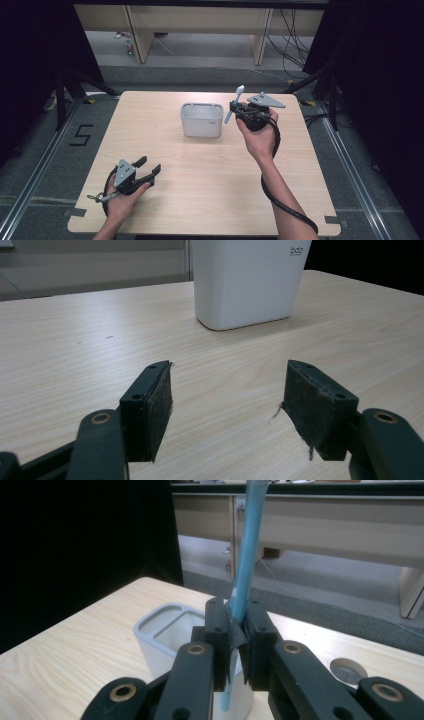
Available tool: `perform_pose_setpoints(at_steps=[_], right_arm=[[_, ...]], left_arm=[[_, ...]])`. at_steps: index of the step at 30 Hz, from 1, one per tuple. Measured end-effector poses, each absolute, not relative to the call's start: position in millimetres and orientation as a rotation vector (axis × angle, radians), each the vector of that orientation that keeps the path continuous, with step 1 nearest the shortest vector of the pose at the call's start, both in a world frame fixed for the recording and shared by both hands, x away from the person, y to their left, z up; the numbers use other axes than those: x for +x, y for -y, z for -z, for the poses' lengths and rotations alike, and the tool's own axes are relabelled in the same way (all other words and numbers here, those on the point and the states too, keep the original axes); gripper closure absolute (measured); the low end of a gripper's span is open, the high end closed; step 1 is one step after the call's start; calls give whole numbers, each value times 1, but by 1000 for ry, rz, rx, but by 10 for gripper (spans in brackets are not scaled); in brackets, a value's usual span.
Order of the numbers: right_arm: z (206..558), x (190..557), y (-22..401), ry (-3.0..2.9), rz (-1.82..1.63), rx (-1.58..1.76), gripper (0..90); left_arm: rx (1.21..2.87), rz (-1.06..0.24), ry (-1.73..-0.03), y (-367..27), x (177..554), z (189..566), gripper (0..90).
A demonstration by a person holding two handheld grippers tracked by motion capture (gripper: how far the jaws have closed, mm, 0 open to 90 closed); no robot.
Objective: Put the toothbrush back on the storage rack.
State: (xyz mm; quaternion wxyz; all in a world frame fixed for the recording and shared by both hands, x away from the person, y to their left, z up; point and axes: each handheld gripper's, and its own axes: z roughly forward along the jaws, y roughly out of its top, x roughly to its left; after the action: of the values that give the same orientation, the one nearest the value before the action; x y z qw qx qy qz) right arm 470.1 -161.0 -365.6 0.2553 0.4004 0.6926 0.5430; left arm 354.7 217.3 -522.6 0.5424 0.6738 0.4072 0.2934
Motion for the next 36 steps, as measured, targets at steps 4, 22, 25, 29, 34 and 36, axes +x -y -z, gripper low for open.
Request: perform_pose_setpoints(at_steps=[4,22,25,29,34,36], right_arm=[[364,471,158,-1866,-1485,1105,837],[363,480,154,-1820,-1494,1102,837],[362,480,153,-1813,-1494,1100,837],[361,482,152,-1805,-1499,1095,837],[363,486,148,-1808,-1505,1103,837],[363,489,147,-1815,-1507,1097,837]], left_arm=[[1601,-696,-965,-217,355,523,354],[1600,-696,-968,-217,354,523,357],[1588,-692,-950,-217,356,523,365],[1589,-687,-952,-216,355,523,365],[1587,-688,-955,-216,355,523,364],[1588,-689,-961,-216,355,523,365]])
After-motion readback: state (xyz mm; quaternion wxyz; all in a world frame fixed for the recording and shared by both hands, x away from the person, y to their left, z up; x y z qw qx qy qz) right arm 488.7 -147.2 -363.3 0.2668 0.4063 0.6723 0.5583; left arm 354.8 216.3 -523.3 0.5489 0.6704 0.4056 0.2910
